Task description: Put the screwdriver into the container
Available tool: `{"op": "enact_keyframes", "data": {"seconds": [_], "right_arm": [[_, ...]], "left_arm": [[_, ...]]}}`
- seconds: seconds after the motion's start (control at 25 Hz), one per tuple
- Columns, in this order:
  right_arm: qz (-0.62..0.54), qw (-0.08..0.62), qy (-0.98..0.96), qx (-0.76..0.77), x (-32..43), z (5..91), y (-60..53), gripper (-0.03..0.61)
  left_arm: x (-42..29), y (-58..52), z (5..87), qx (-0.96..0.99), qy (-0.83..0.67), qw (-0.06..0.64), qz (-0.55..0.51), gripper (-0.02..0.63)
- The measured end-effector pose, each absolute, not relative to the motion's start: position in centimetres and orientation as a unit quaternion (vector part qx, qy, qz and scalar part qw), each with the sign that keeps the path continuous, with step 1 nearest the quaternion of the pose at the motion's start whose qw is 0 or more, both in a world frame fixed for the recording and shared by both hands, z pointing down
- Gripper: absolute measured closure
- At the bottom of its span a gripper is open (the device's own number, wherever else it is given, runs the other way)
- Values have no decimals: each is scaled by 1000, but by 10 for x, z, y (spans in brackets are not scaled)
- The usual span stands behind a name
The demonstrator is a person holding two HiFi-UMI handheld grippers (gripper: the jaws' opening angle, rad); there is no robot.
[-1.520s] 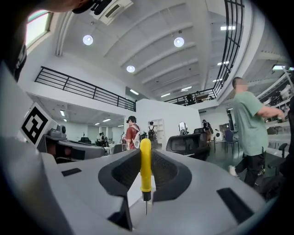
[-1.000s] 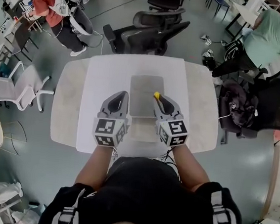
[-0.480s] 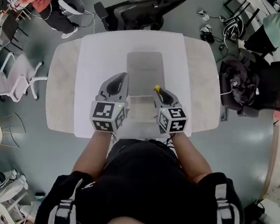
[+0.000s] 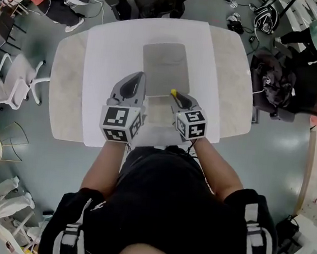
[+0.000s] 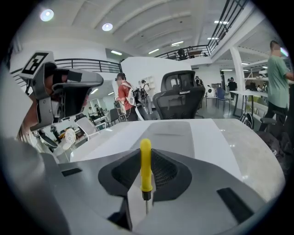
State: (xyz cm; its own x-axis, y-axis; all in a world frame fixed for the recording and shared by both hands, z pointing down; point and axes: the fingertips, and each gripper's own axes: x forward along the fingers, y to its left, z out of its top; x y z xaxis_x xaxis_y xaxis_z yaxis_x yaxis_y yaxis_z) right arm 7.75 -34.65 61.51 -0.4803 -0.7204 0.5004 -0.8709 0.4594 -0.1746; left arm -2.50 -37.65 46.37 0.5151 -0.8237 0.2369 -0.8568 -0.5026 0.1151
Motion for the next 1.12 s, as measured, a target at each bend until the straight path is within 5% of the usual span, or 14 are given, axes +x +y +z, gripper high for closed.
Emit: {"op": "enact_keyframes", "data": {"seconds": [1.12], "right_arm": [[109,495,-832,225,16,721,-307,512]], "left_arm": [[-78,-375,478,831,-537,126,70,607]]}}
